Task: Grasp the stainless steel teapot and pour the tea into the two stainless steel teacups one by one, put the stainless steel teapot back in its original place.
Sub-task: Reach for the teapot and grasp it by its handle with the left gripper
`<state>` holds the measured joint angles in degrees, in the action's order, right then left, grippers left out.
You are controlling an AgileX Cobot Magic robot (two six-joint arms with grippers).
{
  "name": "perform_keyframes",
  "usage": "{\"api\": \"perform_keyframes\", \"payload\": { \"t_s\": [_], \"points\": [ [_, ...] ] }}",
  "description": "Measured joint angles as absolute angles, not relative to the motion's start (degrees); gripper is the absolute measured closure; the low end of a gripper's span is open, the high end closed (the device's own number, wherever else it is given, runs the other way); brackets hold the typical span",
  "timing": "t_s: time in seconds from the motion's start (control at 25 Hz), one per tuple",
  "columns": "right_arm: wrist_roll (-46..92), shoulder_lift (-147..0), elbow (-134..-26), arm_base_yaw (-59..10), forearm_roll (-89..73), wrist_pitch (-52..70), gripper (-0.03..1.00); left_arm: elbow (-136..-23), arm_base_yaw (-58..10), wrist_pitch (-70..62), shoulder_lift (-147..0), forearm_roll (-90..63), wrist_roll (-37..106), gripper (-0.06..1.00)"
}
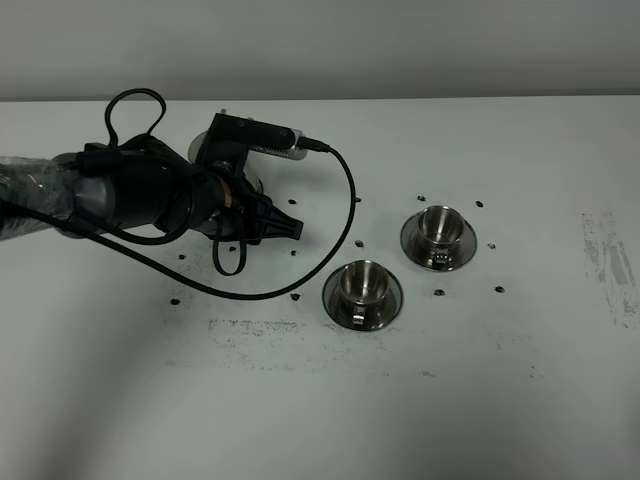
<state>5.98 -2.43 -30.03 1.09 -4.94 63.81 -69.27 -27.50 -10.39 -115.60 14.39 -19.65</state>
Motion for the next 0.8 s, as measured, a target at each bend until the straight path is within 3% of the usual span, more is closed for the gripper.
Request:
{"api": "perform_keyframes", "payload": {
  "t_s": [0.8],
  "points": [
    [5.98, -2.43, -30.03, 1.09, -4.94, 63.81, 0.53, -69.27, -23.66, -16.36, -115.25, 18.91, -15.66, 0.62]
  ]
}}
